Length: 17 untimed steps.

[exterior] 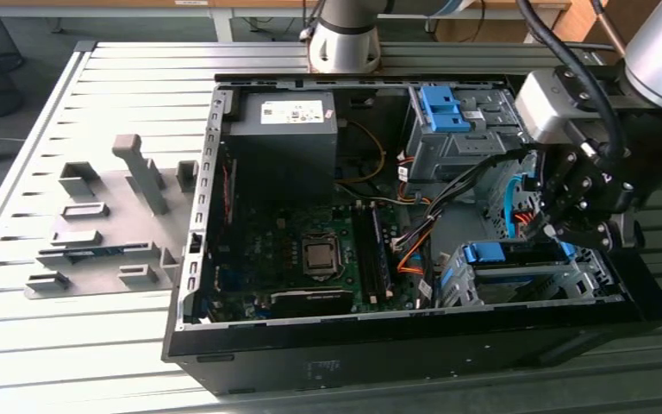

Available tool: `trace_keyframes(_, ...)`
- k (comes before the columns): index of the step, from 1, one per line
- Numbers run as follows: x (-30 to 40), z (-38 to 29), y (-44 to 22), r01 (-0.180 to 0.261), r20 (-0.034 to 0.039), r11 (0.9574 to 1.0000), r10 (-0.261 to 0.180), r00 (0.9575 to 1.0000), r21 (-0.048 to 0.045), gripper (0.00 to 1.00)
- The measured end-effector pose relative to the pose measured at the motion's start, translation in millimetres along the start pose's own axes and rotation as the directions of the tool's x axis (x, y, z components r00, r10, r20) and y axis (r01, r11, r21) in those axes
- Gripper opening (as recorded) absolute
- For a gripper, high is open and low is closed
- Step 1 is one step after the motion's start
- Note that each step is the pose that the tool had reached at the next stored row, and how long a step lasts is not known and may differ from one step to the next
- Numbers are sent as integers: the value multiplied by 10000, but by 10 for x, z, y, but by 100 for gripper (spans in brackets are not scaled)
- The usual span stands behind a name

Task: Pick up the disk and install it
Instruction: 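Insert the second disk wire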

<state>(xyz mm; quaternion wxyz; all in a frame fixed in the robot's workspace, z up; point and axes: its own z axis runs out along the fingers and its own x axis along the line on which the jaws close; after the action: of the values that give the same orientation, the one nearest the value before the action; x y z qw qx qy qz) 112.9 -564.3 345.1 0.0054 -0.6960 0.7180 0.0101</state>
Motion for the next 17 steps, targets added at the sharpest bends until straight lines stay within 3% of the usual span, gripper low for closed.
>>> trace_keyframes(3, 3, 1, 86, 0, 0, 10000, 0, 10000, 0, 11)
trace_keyframes(7, 3, -6, 88, 1, -4, 10000, -1, 10000, 0, 11)
trace_keyframes(13, -13, -210, 90, 1, -1, 10000, -1, 10000, 0, 11)
trace_keyframes(17, -16, -229, 144, 0, 1, 10000, 0, 10000, 3, 11)
